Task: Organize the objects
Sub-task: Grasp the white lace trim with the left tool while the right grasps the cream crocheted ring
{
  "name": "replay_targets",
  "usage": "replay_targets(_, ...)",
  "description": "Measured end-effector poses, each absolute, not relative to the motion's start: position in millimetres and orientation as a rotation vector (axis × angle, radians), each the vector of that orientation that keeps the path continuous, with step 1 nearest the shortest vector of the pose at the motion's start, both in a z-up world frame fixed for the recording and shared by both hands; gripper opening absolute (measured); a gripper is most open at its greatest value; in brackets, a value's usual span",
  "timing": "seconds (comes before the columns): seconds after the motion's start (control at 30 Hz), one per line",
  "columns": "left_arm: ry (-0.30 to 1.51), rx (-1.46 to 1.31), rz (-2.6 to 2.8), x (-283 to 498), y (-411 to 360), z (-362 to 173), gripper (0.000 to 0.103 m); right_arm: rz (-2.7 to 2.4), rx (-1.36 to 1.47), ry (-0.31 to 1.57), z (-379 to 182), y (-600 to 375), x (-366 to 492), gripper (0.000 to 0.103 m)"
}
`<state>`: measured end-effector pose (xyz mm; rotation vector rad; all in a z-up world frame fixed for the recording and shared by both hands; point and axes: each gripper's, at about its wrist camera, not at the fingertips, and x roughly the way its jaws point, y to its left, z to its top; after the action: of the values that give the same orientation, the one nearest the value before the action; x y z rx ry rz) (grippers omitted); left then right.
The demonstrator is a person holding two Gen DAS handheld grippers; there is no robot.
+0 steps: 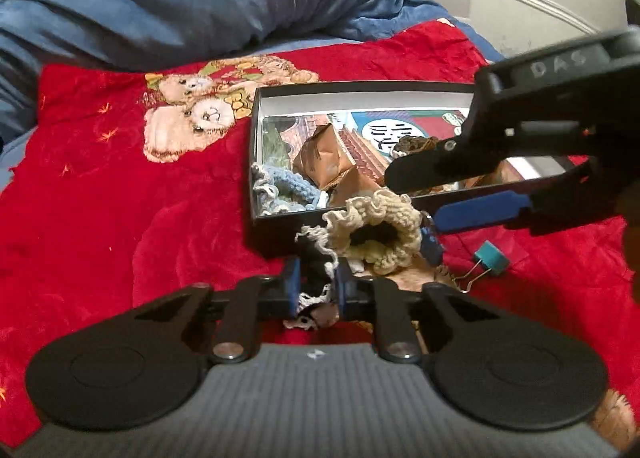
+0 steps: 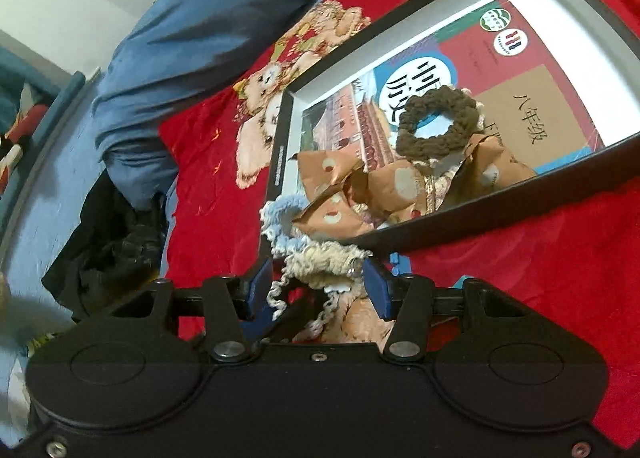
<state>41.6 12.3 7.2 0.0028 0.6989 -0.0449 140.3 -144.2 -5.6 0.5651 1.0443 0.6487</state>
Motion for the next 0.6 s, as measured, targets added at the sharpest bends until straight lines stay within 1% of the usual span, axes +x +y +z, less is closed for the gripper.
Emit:
replay_targets(0.17,0.688,0.032,-0.014,45,8,8,0.016,0.656,0.512,1.053,-10,-134,141,0.05)
replay_targets(0.27,0.69,0.031,0.014,47,12,8,0.014,0.683,0.467,1.028,-2,-129,137,0.05)
replay_targets(0.43,0.687,-0.007,0.056,49,22,11,0.013,0.731,0.48,0.979,11,-127,135,0.05)
replay_targets(0.6,0.694,-0.011,0.084,50,27,10,0.013,0.759,0.43,1.027,3,-114,130,0.05)
